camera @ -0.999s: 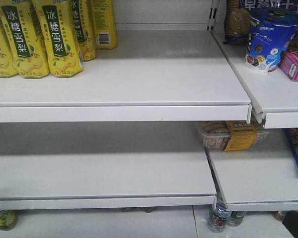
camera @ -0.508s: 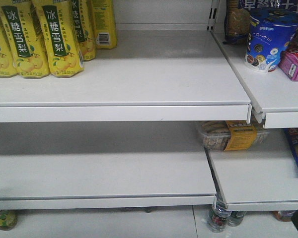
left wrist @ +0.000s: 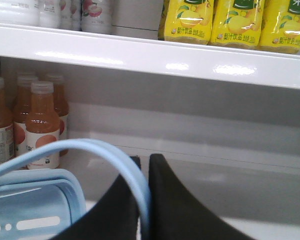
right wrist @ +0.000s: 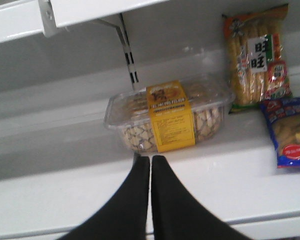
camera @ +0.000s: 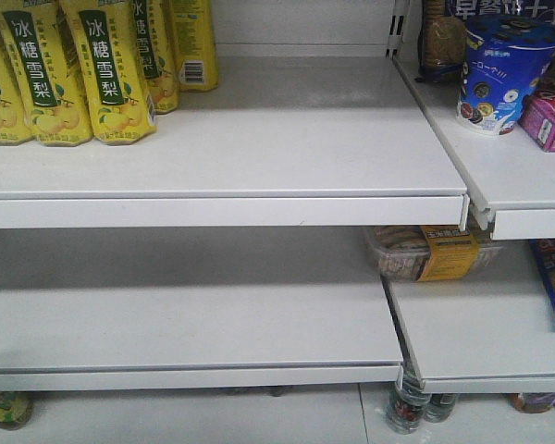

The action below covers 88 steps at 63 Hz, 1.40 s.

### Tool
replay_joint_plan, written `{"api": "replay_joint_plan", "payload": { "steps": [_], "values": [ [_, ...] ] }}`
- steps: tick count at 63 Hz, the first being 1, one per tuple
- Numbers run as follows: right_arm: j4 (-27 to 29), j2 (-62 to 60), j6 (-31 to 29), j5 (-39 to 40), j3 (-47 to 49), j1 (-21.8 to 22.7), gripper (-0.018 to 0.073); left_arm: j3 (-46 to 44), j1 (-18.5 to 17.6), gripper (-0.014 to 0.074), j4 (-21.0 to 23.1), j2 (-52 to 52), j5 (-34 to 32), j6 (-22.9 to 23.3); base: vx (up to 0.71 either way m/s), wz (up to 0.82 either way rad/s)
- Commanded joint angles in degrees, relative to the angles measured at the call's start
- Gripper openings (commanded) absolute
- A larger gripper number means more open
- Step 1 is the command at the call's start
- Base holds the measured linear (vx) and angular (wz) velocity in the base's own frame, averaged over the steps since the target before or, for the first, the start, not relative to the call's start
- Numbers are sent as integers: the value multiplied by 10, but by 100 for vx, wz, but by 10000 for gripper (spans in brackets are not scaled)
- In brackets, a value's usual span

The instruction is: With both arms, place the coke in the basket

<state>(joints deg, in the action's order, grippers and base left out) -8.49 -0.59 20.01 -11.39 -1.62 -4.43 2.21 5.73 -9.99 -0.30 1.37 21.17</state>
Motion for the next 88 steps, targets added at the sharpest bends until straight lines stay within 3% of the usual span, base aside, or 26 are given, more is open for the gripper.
{"api": "replay_joint_plan", "payload": {
  "steps": [1, 12, 30, 39, 88],
  "values": [
    [-76, 1, 57, 85, -5, 3, -5, -17, 2, -6, -22, -13, -82, -21, 0, 0],
    [-85, 1, 58, 125, -5, 3, -5, -17, 2, -6, -22, -13, -82, -21, 0, 0],
    [14, 1, -43, 139, -5, 31, -5, -17, 2, -6, -22, -13, -82, -21, 0, 0],
    [15, 1, -43, 160, -5, 51, -5, -17, 2, -6, -22, -13, -82, -21, 0, 0],
    [14, 1, -24, 158, -5, 50, -5, -17, 2, -6, -22, -13, -82, -21, 0, 0]
  ]
}}
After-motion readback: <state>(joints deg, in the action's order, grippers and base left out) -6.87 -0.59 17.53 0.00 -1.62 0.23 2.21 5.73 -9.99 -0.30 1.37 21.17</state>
